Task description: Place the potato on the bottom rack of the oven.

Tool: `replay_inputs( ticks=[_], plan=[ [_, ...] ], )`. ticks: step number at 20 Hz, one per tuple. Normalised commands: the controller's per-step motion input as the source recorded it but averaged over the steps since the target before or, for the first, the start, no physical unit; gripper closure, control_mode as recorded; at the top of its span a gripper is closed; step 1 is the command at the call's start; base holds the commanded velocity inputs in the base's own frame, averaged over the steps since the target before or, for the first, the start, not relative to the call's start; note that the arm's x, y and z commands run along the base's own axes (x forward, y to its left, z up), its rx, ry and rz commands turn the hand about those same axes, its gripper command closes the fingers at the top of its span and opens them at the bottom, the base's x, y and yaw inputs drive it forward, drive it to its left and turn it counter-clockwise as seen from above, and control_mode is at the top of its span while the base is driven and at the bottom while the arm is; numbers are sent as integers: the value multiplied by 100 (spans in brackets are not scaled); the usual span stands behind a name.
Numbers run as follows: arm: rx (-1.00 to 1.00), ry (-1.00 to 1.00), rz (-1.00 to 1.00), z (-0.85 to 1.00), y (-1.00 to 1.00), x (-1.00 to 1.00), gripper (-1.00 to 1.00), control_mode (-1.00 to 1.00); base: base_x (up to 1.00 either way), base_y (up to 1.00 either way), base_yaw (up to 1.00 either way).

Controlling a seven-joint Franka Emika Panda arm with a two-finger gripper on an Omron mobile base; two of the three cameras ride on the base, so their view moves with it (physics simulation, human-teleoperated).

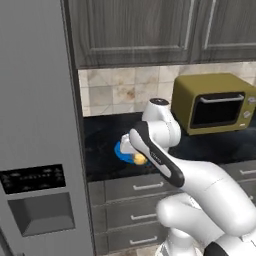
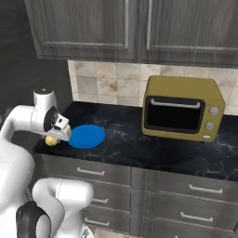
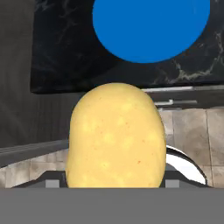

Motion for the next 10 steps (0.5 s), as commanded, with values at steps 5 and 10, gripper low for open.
replay_inputs(
  ticks=[5,10],
  plan=[
    [0,0,0,0,0,0,100,100,-100,-7,28],
    [0,0,0,0,0,0,100,100,-43,6,37]
  ],
)
